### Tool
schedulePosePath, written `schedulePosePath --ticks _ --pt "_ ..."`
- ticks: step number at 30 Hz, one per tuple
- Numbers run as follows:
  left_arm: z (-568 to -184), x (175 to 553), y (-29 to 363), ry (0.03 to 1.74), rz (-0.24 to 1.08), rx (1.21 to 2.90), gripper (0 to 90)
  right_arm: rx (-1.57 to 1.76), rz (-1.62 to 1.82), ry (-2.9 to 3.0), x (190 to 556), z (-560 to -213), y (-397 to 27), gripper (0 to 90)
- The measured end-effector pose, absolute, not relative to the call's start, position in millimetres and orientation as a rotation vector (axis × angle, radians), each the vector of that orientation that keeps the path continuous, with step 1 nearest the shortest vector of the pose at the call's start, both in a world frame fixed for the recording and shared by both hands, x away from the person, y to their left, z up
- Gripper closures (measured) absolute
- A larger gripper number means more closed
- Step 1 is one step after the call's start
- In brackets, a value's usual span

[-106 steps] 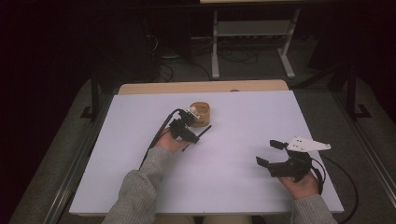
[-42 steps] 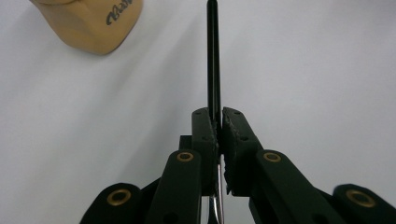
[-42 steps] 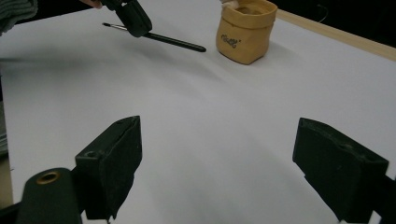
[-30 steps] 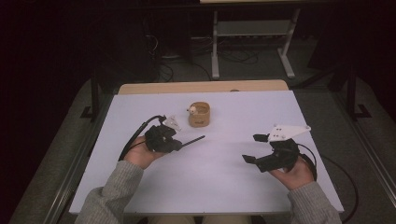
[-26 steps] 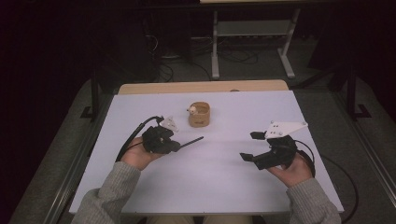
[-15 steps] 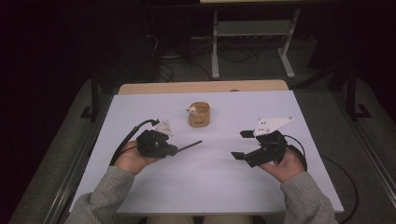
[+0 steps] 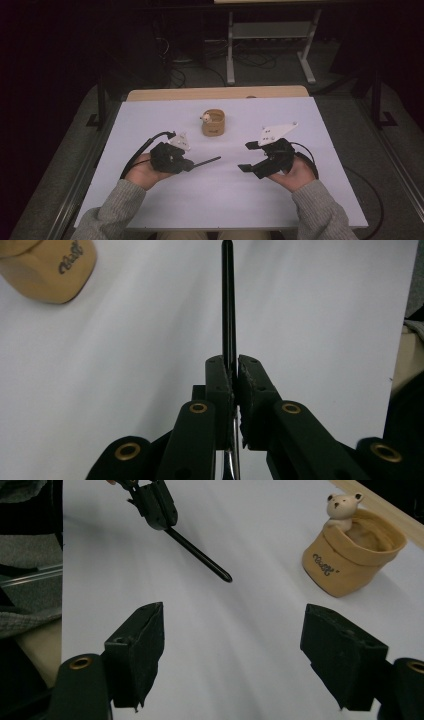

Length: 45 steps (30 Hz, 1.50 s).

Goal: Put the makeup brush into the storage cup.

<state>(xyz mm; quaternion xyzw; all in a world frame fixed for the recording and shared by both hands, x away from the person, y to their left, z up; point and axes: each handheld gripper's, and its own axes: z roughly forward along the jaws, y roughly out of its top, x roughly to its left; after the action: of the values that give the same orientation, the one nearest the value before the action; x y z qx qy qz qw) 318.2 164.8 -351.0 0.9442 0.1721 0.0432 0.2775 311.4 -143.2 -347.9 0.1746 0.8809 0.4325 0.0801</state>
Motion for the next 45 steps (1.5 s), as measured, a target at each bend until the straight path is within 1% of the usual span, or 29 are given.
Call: schedulePosePath --ticks 6,21,25,28,34,36,40,43,45 --pt "-351.2 316.1 158.2 0.429 0.098 2.536 84.2 0.479 1.269 2.689 314.0 -349.4 -132.0 27.0" --pt "-349.8 307.9 141.7 0.295 0.109 2.559 84.1 0.326 1.202 2.799 316.1 -351.0 -103.2 31.7" --pt "-349.7 304.8 139.6 0.247 0.102 2.551 84.1 0.299 1.203 2.846 317.0 -351.4 -99.5 36.5" --pt "-348.7 300.1 137.3 0.169 0.072 2.533 84.1 0.257 1.214 2.896 315.6 -351.4 -96.6 42.4" --pt "-349.3 295.5 130.7 0.105 0.048 2.525 84.1 0.168 1.152 2.99 313.7 -357.8 -87.8 53.9" --pt "-349.8 294.7 129.1 0.082 0.041 2.526 84.1 0.123 1.101 2.996 310.3 -360.4 -85.0 59.8" --pt "-350.3 294.5 127.4 0.063 0.023 2.52 84.1 0.085 1.09 3.014 308.6 -362.6 -82.9 66.9" --pt "-350.3 293.7 126.1 0.053 0.01 2.517 84.1 0.071 1.081 3.032 308.9 -364.5 -81.9 69.7" --pt "-350.4 293.3 125.7 0.05 -0.006 2.509 84.1 0.065 1.076 3.042 308.9 -365.7 -81.4 69.9"
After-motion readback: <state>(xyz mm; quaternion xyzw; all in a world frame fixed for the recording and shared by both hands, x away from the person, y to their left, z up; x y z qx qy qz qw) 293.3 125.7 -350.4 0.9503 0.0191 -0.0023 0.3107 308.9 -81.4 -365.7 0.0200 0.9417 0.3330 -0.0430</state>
